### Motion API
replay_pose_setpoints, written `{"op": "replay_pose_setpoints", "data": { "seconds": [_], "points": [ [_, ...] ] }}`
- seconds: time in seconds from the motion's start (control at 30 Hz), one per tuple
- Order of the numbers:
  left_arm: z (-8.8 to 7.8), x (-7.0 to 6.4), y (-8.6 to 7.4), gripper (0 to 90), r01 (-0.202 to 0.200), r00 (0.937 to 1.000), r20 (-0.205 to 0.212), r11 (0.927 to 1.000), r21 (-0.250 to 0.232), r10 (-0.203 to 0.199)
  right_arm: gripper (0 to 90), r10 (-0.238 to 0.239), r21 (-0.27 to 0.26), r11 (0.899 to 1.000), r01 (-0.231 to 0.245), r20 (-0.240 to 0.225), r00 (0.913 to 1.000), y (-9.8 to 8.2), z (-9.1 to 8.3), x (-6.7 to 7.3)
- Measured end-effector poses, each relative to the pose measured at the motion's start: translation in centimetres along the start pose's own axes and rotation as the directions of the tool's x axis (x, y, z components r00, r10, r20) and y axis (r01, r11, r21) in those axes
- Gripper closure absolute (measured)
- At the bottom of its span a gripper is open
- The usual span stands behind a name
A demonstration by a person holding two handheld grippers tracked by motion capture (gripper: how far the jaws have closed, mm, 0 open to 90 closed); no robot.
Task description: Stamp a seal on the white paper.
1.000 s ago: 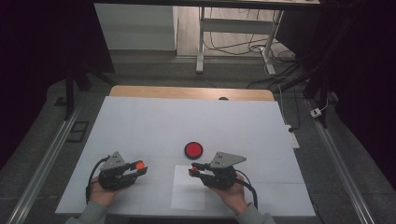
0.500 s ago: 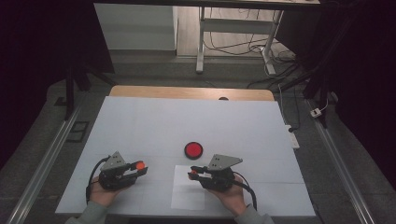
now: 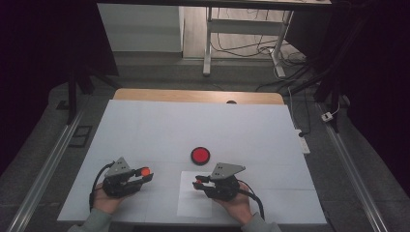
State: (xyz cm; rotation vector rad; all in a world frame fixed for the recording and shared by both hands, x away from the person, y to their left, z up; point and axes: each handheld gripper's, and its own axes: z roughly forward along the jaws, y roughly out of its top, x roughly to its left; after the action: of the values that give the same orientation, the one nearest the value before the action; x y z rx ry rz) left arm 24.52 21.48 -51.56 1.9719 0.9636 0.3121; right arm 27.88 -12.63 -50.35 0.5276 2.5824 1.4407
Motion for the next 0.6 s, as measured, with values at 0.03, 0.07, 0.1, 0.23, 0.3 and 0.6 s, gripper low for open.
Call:
{"op": "replay_pose_setpoints", "data": {
  "seconds": [0.03,0.07,0.1,0.23,0.3,0.6],
  "points": [
    [0.02,0.00,0.00,64.4,0.000,1.0000,0.000,1.0000,0.001,0.000,72.3,-0.001,0.006,1.000,0.001,0.002,1.0000,-0.03,0.08,0.04],
    [0.03,0.02,-0.01,64.4,0.000,1.0000,-0.001,1.0000,0.001,0.000,72.3,-0.004,0.008,1.000,0.004,-0.001,1.0000,-0.07,0.18,0.06],
    [0.05,0.03,-0.01,64.4,0.001,1.0000,-0.001,1.0000,0.001,-0.001,72.3,-0.005,0.012,1.000,0.005,0.002,1.0000,-0.11,0.26,0.09],
    [0.04,0.02,-0.01,64.4,0.001,1.0000,-0.001,1.0000,0.000,-0.001,72.3,-0.010,0.025,1.000,0.010,0.006,0.9999,-0.28,0.42,0.06],
    [0.04,0.01,-0.01,64.5,-0.002,1.0000,-0.001,1.0000,0.001,0.002,72.3,-0.009,0.027,1.000,0.009,0.008,0.9999,-0.33,0.46,0.01],
    [0.08,-0.02,0.00,64.4,-0.003,1.0000,-0.001,1.0000,0.002,0.003,72.3,-0.012,0.042,0.999,0.011,0.022,0.9997,-0.78,0.90,-0.16]
  ]
}}
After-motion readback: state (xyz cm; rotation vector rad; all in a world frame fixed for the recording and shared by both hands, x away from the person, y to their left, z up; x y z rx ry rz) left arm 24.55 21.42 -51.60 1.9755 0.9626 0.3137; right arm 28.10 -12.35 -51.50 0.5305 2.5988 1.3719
